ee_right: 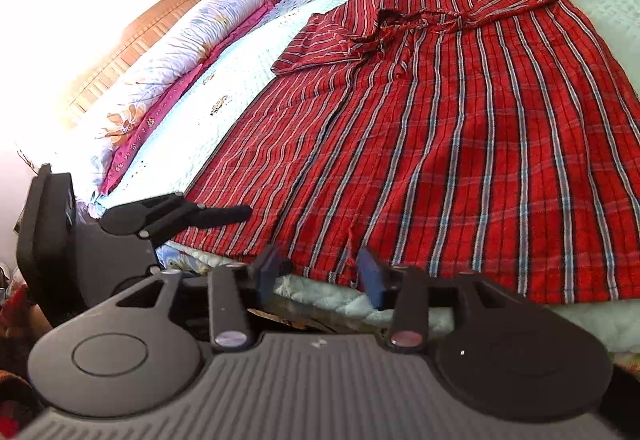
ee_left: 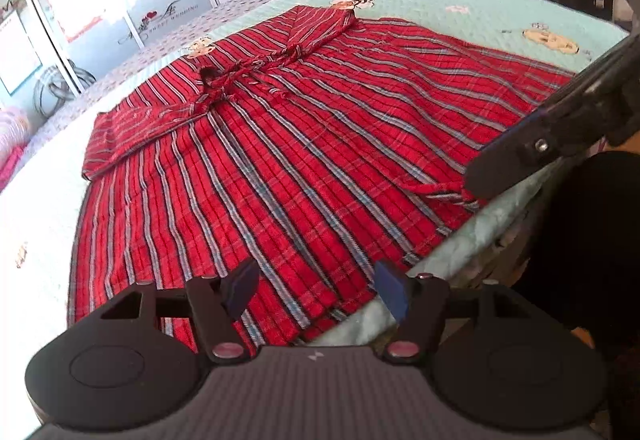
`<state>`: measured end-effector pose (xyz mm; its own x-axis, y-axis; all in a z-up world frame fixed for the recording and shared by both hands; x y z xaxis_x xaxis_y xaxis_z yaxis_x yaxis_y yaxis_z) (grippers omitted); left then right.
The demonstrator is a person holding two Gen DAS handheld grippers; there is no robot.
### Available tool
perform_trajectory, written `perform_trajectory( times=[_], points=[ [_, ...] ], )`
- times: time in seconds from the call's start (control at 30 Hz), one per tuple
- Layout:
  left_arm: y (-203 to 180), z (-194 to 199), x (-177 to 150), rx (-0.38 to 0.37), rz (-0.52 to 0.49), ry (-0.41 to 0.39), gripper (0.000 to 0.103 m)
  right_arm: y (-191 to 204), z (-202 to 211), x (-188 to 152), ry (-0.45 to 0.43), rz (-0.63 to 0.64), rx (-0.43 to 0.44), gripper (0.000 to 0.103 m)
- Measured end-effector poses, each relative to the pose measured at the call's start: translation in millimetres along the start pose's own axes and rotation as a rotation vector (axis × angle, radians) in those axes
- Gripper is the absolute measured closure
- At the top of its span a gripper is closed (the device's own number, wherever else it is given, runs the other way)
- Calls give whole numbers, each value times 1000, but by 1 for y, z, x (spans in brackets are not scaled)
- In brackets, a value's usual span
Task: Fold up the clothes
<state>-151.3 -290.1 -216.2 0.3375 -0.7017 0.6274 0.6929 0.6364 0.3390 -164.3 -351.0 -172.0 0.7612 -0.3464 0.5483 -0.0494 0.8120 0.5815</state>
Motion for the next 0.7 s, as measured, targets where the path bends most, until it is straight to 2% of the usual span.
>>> perform_trajectory(
  times=[0.13,0.2,0.27,0.37,0.53,0.67,0.7],
  points=[
    [8,-1,-2,-2,30,19,44,-4,4,1,-15,-35,30,53],
    [10,-4,-3,1,38,34,49,-5,7,4,-30,-31,27,51],
    [13,-6,-5,5,46,48,50,-8,8,5,-33,-29,16,51],
    [8,-6,-4,21,18,45,52,-15,7,4,-30,-54,10,51],
    [3,-8,-4,8,0,54,73,-17,6,3,-30,-66,8,50],
    [9,-5,-2,-9,53,47,90,-15,6,4,-36,-61,13,50],
    [13,-3,-1,-24,84,37,91,-16,6,4,-37,-61,13,50]
  ],
)
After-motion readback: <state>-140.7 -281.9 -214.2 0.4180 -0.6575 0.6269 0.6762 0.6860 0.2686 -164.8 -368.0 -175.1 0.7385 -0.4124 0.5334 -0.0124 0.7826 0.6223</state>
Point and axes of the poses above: each gripper's, at about its wrist camera, not at the fingertips, and z roughly against the way its jaws point, y to its left, x to its top, the point moved 5 cm from there along -z, roughly the way its jaws point, and after that the axes turned 5 degrees about -z, right-handed, at the moved point
